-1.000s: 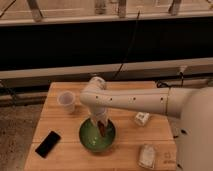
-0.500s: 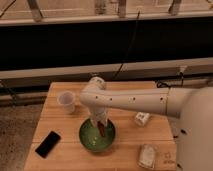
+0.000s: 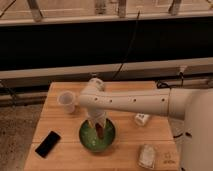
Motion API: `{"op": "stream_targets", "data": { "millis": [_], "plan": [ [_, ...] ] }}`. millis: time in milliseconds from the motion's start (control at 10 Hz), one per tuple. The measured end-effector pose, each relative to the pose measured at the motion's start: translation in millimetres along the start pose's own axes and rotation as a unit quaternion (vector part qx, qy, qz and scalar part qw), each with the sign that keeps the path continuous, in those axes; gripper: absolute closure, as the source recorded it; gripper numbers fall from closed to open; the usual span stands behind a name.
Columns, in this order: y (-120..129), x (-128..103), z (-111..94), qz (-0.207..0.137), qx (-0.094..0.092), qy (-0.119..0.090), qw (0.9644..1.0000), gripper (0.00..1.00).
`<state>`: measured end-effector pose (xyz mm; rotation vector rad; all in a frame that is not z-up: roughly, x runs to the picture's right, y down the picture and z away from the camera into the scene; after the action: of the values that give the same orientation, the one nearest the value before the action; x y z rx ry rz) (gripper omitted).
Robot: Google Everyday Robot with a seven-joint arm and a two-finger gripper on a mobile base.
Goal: Place the pepper in the ceramic bowl
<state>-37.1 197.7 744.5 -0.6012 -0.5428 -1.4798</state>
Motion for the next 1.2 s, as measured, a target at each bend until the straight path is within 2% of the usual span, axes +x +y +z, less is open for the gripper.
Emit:
{"op": "stream_targets", "data": {
  "millis": [100,400,500,1200],
  "plan": [
    [-5.4,-6.3,-1.5,0.000,0.005,0.001,1.0000,0.48],
    [-13.3,-18.7,-4.5,0.003,0.017,0.000,0.9999,0.23],
    [-15.2,-21.9,-5.6,0.007,0.023,-0.001,0.9997,0.20],
    [-8.0,-24.7,-11.6,0.027,0.056,-0.006,0.9980,0.20]
  ]
}}
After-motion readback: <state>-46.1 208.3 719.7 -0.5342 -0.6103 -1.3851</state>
